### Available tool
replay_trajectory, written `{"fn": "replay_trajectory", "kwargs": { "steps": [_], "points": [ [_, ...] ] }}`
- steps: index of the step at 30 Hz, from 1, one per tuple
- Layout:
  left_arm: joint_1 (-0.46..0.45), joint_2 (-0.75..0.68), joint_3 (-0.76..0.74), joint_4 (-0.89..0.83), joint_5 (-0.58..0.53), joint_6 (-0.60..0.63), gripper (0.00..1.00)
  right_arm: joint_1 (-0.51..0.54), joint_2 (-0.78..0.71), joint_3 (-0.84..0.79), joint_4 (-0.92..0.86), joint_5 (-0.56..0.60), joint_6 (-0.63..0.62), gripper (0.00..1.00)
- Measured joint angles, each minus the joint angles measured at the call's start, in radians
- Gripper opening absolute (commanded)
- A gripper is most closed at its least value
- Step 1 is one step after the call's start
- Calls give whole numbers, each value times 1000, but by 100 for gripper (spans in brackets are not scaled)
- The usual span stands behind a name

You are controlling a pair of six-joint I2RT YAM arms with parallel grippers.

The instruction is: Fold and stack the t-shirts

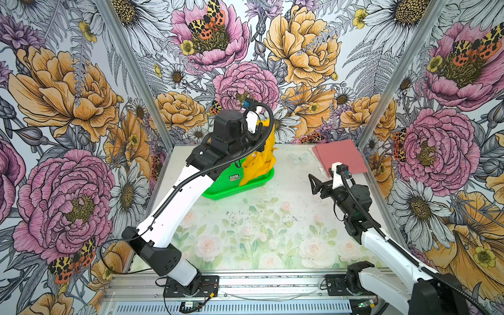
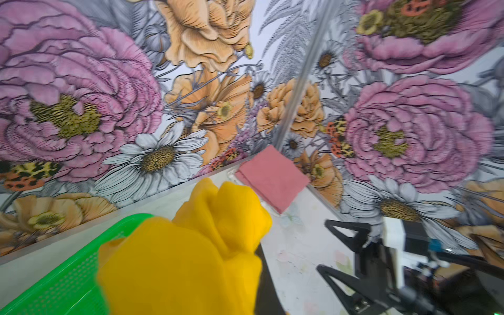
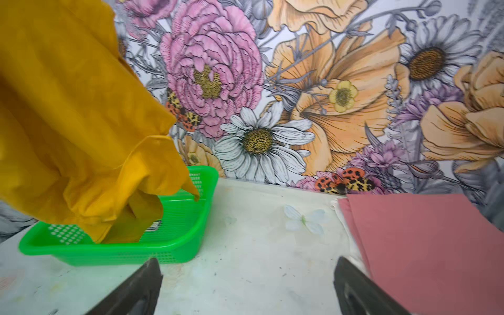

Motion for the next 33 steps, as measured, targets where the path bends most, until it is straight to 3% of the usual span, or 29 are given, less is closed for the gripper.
{"fn": "replay_trajectory", "kwargs": {
  "steps": [6, 8, 9, 10, 12, 13, 14, 16, 17, 20, 24, 29, 33],
  "points": [
    [-93, -34, -1, -9, 152, -26, 0, 217, -63, 35, 21, -3, -30, 99],
    [-115, -36, -8, -10, 185, -29, 0, 294, -49, 73, 19, 1, -48, 96],
    [-124, -39, -15, -11, 204, -32, 0, 334, -37, 98, 21, 10, -57, 89],
    [-130, -45, -26, -12, 224, -35, 0, 369, -21, 120, 23, 17, -67, 77],
    [-131, -58, -51, -14, 249, -36, 0, 420, 7, 152, 27, 37, -90, 43],
    [-129, -68, -69, -14, 251, -36, 9, 438, 19, 164, 24, 52, -98, 10],
    [-126, -79, -85, -14, 253, -36, 27, 447, 29, 172, 17, 65, -103, 0],
    [-108, -110, -135, -10, 255, -41, 80, 459, 33, 178, -3, 114, -110, 0],
    [-91, -128, -164, -3, 257, -48, 97, 462, 29, 178, -14, 139, -109, 0],
    [-3, -186, -286, 49, 267, -97, 99, 464, -2, 181, -74, 267, -114, 0],
    [106, -185, -439, 143, 276, -168, 99, 464, -75, 213, -184, 542, -135, 0],
    [95, -31, -539, 221, 273, -203, 99, 463, -200, 254, -270, 919, -199, 0],
    [48, 159, -506, 249, 225, -212, 99, 460, -308, 257, -294, 1083, -253, 0]
  ]
}}
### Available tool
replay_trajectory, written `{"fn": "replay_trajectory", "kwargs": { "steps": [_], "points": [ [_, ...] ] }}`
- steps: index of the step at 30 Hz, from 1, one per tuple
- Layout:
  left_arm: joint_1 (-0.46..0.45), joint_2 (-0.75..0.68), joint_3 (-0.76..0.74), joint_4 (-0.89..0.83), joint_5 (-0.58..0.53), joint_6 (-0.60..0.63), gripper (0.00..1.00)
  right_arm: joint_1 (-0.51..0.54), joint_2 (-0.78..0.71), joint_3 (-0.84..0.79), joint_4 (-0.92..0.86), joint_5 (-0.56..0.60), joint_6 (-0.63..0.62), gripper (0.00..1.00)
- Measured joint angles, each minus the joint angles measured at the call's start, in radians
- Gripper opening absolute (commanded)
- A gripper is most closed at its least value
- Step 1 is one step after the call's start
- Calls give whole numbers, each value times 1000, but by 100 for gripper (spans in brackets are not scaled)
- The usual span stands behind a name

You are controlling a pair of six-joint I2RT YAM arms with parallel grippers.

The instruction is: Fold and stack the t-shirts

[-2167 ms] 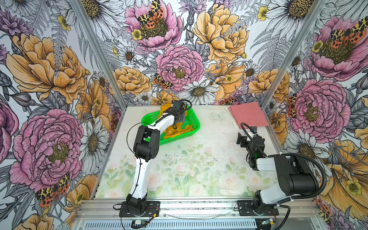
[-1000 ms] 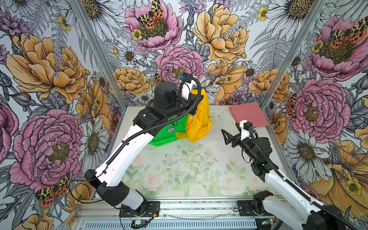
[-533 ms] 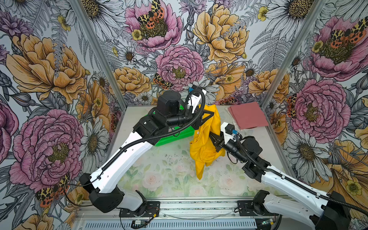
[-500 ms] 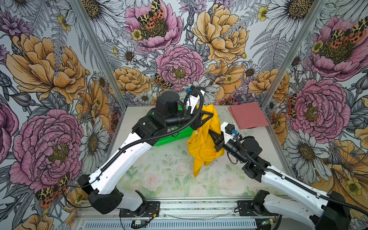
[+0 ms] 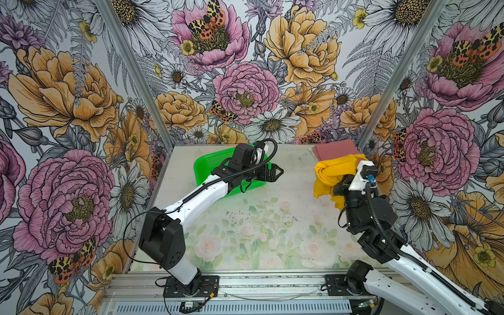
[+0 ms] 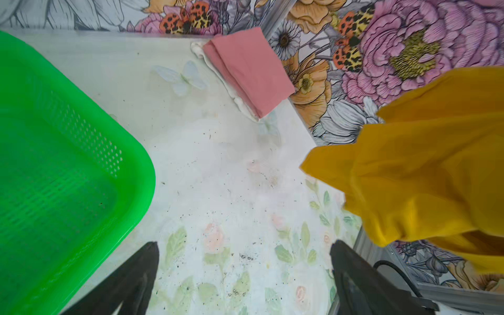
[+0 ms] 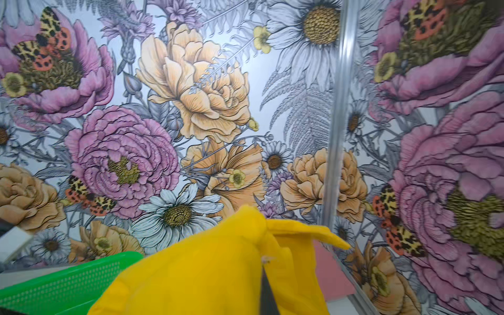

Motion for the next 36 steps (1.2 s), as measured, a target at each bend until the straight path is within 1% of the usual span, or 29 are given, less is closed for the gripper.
{"fn": "replay_trajectory", "kwargs": {
  "steps": [4, 6, 9, 13, 18, 22, 26, 30, 36],
  "points": [
    [-50, 205, 126, 32, -57, -37, 99, -1, -63, 1, -30, 68, -15, 0],
    [-72, 303, 195, 56, -82, -63, 99, 0, -63, 1, -63, 79, -14, 0],
    [-100, 416, 266, 76, -151, -116, 99, 0, -61, 1, -116, 79, -13, 0],
    [-119, 500, 300, 80, -254, -195, 99, -1, -57, 1, -154, 69, -9, 0],
    [-104, 526, 330, 50, -414, -252, 99, 0, -22, 1, -173, 34, -3, 0],
    [-46, 526, 329, 28, -510, -278, 99, -1, 11, 1, -180, 2, 8, 0],
    [70, 522, 296, 16, -568, -285, 99, -1, 50, 1, -187, -39, 19, 0],
    [190, 520, 272, 4, -599, -275, 99, -10, 83, 1, -188, -85, 31, 0],
    [326, 500, 263, -3, -611, -251, 99, -14, 108, 1, -190, -142, 48, 0]
  ]
}}
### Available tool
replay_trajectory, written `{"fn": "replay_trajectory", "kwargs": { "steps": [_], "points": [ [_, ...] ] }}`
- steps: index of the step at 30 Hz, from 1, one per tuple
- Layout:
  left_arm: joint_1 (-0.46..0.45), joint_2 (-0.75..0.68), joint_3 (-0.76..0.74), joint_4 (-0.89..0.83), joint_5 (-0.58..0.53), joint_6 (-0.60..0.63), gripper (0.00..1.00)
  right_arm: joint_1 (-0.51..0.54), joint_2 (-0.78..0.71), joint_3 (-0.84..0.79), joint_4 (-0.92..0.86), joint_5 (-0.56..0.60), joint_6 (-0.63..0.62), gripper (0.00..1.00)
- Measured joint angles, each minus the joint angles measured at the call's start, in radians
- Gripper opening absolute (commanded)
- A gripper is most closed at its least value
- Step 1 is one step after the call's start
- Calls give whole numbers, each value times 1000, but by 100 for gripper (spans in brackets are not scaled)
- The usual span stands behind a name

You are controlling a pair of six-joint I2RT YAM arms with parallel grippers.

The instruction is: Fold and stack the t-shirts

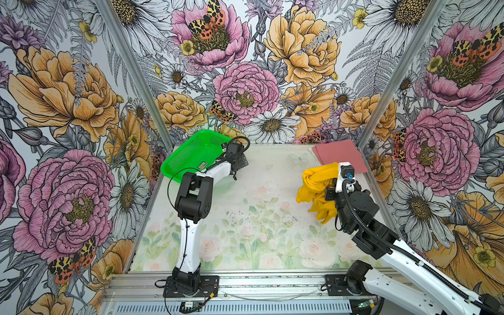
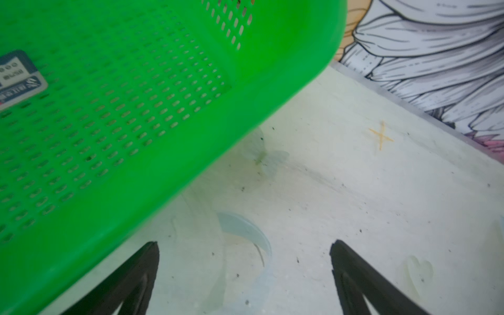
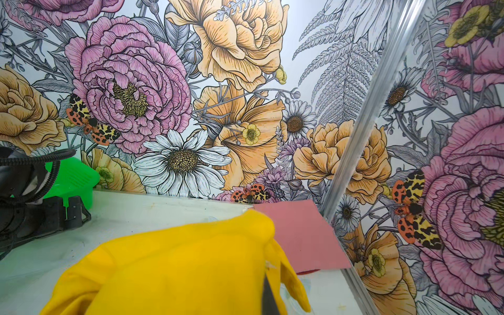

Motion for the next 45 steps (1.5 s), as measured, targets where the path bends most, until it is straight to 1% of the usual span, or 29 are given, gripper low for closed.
{"fn": "replay_trajectory", "kwargs": {
  "steps": [7, 10, 13, 15, 17, 18, 20, 22, 23, 24, 25, 26, 27, 28, 29, 33, 35, 36, 39, 41, 43, 45],
  "points": [
    [90, -26, 0, 1, -12, 3, 99, -7, 38, -1, 0, -86, 24, 0],
    [116, -31, -1, 2, -8, 4, 99, -11, 91, 0, -2, -164, 38, 0],
    [135, -74, -60, 57, 78, 27, 99, -11, 179, 19, -20, -292, 59, 0],
    [142, -150, -142, 101, 154, 47, 99, -10, 250, 44, -23, -391, 83, 0],
    [153, -266, -243, 133, 202, 53, 99, -3, 325, 82, -11, -486, 111, 0],
    [160, -354, -308, 143, 230, 53, 99, 4, 365, 105, 5, -534, 125, 0],
    [177, -516, -393, 145, 267, 53, 99, 27, 444, 160, 39, -624, 150, 0],
    [211, -664, -436, 142, 294, 53, 99, 58, 514, 217, 96, -718, 180, 1],
    [239, -737, -448, 140, 308, 53, 99, 69, 536, 235, 135, -753, 199, 9],
    [268, -801, -454, 140, 320, 53, 99, 78, 545, 243, 180, -777, 226, 21],
    [294, -850, -457, 138, 333, 53, 99, 86, 542, 243, 212, -782, 251, 36],
    [322, -893, -460, 133, 346, 54, 99, 85, 530, 241, 239, -767, 276, 57],
    [348, -931, -461, 125, 360, 57, 99, 76, 509, 236, 253, -732, 302, 73],
    [363, -956, -461, 114, 372, 60, 99, 64, 487, 230, 251, -694, 320, 84],
    [372, -974, -461, 102, 386, 65, 99, 39, 448, 225, 223, -628, 348, 99],
    [357, -998, -489, 45, 426, 83, 99, -77, 323, 229, 24, -436, 410, 100],
    [335, -1001, -533, 22, 430, 84, 99, -125, 285, 227, -74, -382, 431, 99],
    [320, -1001, -558, 8, 431, 84, 99, -143, 275, 225, -122, -375, 440, 100],
    [254, -996, -634, -22, 430, 84, 99, -184, 296, 226, -255, -395, 452, 99],
    [193, -992, -673, -24, 431, 84, 99, -195, 339, 225, -313, -438, 455, 99],
    [122, -988, -705, -22, 429, 83, 99, -180, 386, 225, -334, -506, 453, 100],
    [58, -988, -741, -4, 432, 76, 99, -111, 434, 234, -333, -561, 424, 100]
  ]
}}
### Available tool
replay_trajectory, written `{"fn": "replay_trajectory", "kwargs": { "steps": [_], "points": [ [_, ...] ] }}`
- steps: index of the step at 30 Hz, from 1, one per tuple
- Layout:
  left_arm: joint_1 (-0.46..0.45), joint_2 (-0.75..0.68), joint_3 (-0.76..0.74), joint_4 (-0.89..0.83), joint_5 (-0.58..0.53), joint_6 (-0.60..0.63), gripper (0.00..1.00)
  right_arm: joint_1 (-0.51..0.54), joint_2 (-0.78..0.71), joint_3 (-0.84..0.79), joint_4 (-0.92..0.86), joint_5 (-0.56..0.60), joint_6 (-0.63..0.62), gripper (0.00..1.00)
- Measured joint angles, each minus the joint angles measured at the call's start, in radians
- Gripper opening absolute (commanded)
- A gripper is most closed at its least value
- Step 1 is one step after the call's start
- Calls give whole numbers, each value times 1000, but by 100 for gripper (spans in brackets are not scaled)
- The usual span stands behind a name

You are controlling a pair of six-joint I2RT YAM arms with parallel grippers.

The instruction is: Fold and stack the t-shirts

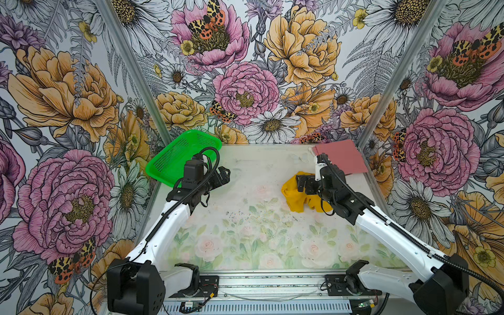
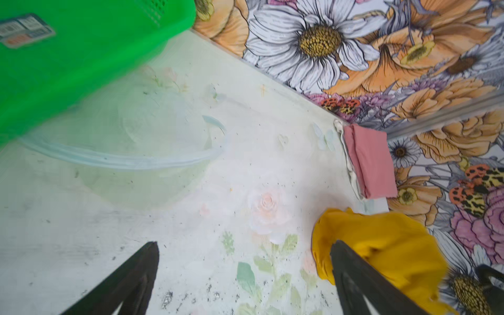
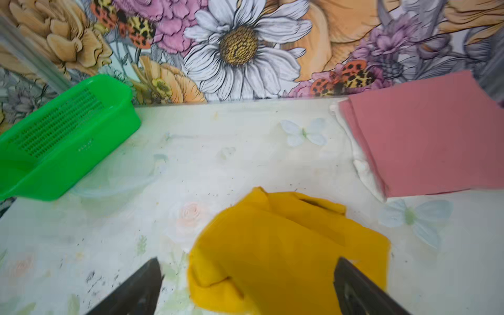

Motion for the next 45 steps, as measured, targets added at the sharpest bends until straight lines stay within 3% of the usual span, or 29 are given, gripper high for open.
{"fn": "replay_trajectory", "kwargs": {
  "steps": [5, 9, 13, 17, 25, 29, 40, 45],
  "points": [
    [-27, 1, -35, 35, 18, -22, 99, 141, 65, 38, 106, -154, -50, 99],
    [-27, 1, -35, 63, 22, -23, 99, 112, 52, 44, 148, -109, -35, 98],
    [-27, 1, -35, 66, 28, -23, 99, -36, 25, 6, 125, -62, 41, 93],
    [-27, 3, -35, 66, 38, -23, 99, -196, -38, -134, 72, -14, 114, 91],
    [-30, 22, -35, 69, 49, -23, 99, -512, -49, -334, -31, -53, 194, 81],
    [-30, 32, -35, 69, 51, -23, 99, -592, -16, -361, -43, -98, 187, 73],
    [-30, 39, -35, 87, 51, -23, 99, -613, 127, -359, 50, -263, 178, 47],
    [-28, 38, -45, 92, 51, -23, 99, -601, 154, -356, 85, -320, 196, 17]
  ]
}}
